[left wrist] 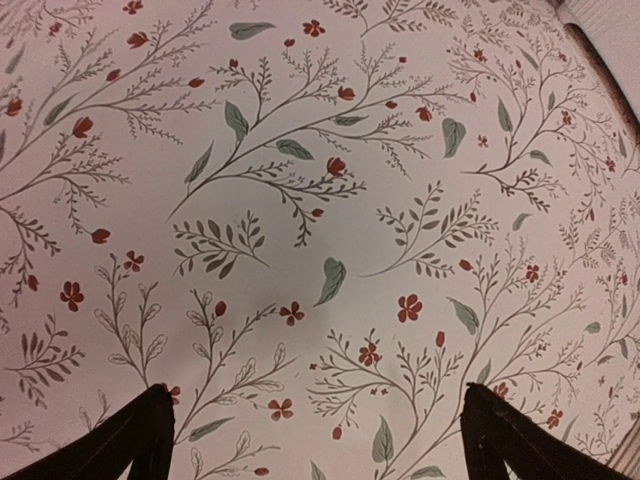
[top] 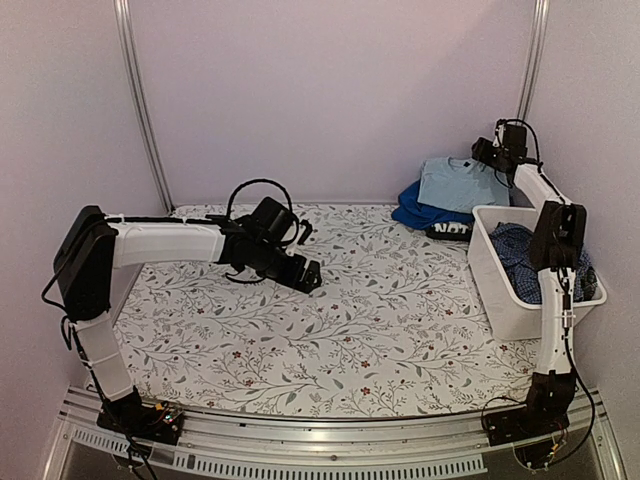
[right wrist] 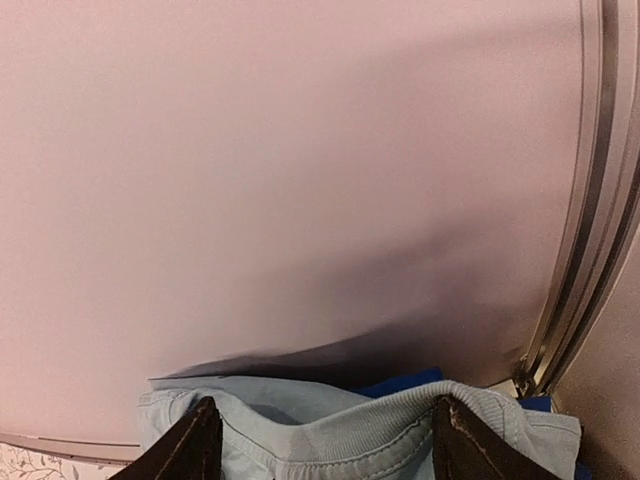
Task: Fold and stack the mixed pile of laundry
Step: Adjust the square-folded T-shirt at the center of the board, then smooth out the square-folded T-shirt at the center of the board.
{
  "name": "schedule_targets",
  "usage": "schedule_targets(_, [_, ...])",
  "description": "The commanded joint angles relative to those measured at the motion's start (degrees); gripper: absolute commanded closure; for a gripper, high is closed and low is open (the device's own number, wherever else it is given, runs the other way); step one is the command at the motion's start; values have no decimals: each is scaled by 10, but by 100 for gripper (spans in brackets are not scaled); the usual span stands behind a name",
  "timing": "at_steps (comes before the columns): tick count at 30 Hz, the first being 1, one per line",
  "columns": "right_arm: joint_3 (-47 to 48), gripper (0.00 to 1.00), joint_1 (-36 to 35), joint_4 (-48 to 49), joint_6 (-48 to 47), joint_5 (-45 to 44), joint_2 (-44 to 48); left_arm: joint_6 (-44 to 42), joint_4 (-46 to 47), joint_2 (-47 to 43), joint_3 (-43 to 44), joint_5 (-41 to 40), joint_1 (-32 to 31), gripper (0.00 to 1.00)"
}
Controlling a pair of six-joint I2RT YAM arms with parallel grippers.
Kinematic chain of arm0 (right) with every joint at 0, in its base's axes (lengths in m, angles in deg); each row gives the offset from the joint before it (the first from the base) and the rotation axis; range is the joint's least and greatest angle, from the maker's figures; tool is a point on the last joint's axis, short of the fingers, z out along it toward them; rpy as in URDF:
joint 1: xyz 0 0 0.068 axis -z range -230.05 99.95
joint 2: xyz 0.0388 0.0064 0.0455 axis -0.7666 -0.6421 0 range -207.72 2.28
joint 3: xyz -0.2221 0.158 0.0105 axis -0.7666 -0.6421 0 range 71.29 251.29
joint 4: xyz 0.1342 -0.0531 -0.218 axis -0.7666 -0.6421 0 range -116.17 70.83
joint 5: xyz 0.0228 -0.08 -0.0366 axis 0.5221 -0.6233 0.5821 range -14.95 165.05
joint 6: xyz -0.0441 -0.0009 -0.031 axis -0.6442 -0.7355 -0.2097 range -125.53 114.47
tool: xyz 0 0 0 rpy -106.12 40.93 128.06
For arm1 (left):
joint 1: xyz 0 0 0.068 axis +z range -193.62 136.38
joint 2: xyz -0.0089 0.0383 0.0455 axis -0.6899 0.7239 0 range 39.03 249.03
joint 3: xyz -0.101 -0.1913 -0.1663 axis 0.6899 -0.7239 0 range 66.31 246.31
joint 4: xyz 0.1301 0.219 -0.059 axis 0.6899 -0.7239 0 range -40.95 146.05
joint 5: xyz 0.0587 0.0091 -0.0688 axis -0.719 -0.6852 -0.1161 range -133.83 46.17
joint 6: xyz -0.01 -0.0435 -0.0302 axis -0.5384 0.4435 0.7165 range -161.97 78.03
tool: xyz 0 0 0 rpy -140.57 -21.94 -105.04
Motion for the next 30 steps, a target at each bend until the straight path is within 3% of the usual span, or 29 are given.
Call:
schedule_targets(1, [-13,24,-1,4,-4,24,60,10,9,-14,3,7,5,0])
schedule_targets(5, [-31,6,4,-5,-17,-24,70,13,9,-22,-9,4,5,0])
schedule_targets(10, [-31,6,26,-7,2,-15,69,18,15,-38,-29,4,5,0])
schedule_targets(15, [-63,22,12,-26,-2,59,95,18,15,-41,-37,4,5,0])
schedule_targets(23, [-144,51,-91,-77,-96,28,171,20,24,-41,-44,12,5,0])
schedule_targets(30, [-200,55,-158,-127,-131,-1,187,19,30,-47,-55,10,5,0])
